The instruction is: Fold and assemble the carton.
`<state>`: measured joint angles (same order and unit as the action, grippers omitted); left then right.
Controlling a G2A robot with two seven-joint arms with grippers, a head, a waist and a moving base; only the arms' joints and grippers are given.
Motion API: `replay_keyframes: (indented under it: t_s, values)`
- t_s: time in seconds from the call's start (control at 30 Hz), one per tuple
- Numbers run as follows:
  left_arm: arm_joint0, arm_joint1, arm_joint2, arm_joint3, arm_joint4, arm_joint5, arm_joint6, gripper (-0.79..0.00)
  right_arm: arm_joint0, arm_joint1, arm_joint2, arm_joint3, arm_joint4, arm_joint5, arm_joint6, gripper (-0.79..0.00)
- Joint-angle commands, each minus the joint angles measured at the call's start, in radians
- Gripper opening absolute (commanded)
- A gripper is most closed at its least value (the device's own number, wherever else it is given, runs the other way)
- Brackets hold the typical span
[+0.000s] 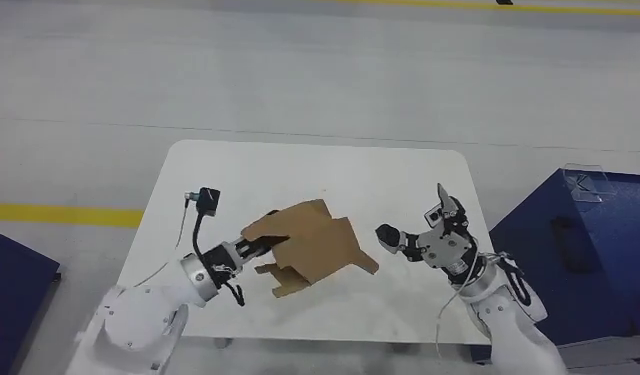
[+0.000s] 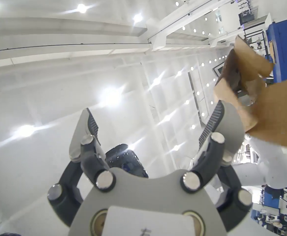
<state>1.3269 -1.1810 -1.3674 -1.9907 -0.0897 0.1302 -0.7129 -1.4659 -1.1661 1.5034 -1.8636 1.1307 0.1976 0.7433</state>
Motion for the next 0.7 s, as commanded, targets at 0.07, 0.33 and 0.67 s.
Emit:
replay_keyframes:
  t_s: [0.07,0.33,0.67]
  values:
    - [-0.07,-0.004,0.015,0.146,-0.301,0.137,-0.189,-0.785,0.005,-0.003,-0.043,0.008,-0.095,-0.067,-0.011,0.0]
    - [-0.108,-0.004,0.033,0.204,-0.337,0.175,-0.231,-0.785,0.01,-0.006,-0.059,0.017,-0.077,-0.049,-0.031,0.0]
    - [-0.169,0.0,0.093,0.274,-0.424,0.538,-0.257,-0.785,0.022,-0.007,-0.02,0.025,-0.068,-0.078,-0.096,0.0]
